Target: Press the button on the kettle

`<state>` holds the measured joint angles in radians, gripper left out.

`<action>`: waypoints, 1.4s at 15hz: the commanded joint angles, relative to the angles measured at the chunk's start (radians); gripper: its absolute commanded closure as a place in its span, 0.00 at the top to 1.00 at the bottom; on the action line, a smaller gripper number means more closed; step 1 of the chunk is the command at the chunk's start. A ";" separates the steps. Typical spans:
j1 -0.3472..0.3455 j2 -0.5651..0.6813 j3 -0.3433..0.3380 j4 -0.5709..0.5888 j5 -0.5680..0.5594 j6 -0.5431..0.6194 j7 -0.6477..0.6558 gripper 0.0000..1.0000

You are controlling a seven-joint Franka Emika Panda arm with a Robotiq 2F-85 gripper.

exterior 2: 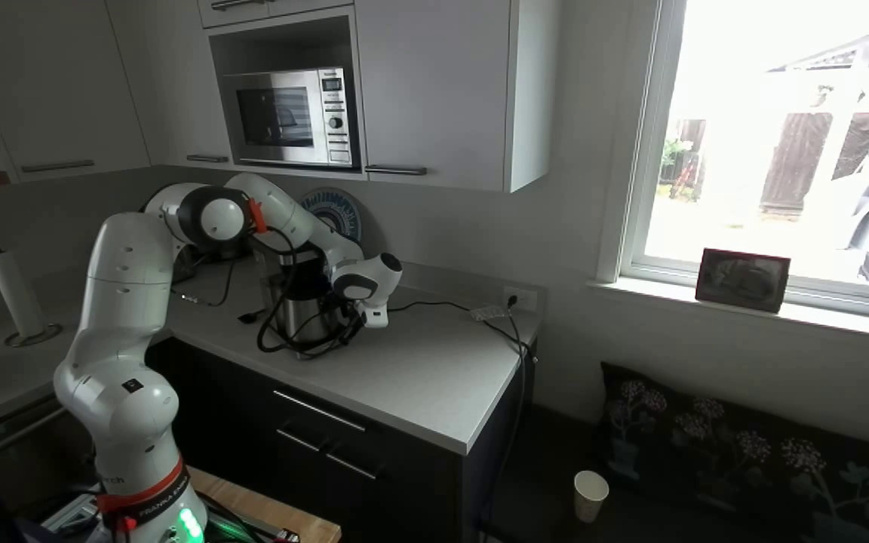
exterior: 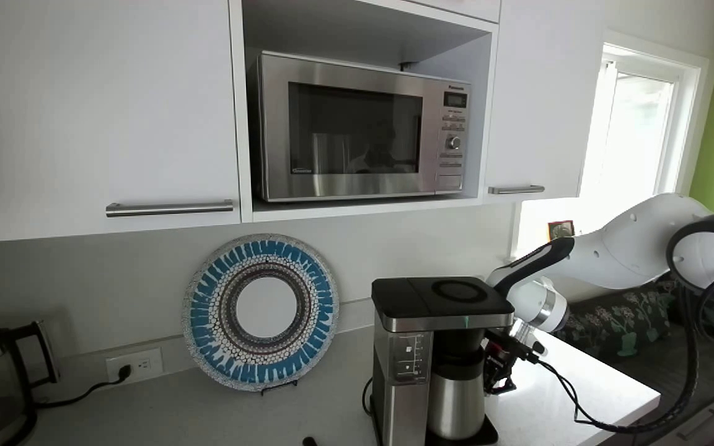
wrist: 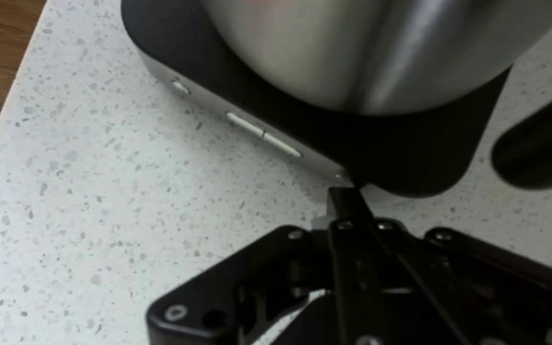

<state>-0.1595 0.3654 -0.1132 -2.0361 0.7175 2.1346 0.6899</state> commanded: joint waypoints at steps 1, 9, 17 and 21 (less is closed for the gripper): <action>0.013 0.022 -0.005 0.018 0.037 0.007 0.022 0.00; 0.007 0.030 -0.006 0.022 0.079 -0.010 0.070 0.00; 0.003 0.046 -0.015 0.043 0.075 -0.063 0.116 0.00; -0.002 0.055 -0.019 0.062 0.067 -0.110 0.110 0.00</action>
<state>-0.1631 0.3982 -0.1337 -2.0062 0.7694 2.0856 0.7872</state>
